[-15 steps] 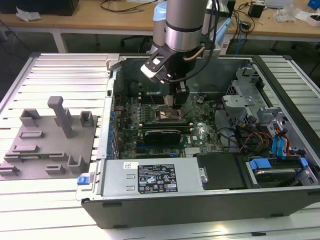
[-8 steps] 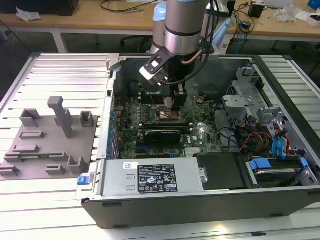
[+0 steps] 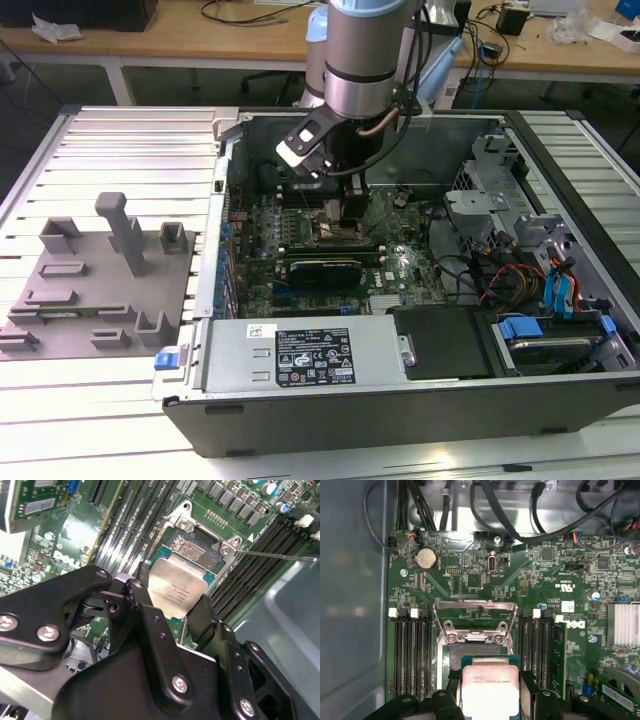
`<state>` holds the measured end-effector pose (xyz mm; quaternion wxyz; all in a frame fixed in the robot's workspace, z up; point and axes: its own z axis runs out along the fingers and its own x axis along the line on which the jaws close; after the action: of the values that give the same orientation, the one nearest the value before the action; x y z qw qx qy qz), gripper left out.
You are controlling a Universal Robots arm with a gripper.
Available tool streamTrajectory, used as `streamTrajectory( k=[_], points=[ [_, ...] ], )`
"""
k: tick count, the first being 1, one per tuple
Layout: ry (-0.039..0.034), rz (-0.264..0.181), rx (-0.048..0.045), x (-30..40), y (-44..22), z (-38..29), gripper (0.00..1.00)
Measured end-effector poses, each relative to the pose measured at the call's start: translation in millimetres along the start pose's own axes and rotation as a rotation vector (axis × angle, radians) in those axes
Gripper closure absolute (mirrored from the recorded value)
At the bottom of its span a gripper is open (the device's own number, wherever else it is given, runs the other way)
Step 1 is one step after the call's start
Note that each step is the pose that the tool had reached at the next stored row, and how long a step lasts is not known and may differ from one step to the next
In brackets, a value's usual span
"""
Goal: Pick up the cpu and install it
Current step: 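Place the cpu into insertion slot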
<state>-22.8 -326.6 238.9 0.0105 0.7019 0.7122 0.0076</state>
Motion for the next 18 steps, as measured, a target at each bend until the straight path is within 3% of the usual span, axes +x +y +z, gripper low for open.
streamTrajectory(
  k=[11,18],
  points=[
    [-0.0094,-0.001,0.0001,7.7,-1.3,18.4,0.45],
    [-0.01,-0.001,0.0002,8.2,-1.9,28.6,0.45]
  ],
)
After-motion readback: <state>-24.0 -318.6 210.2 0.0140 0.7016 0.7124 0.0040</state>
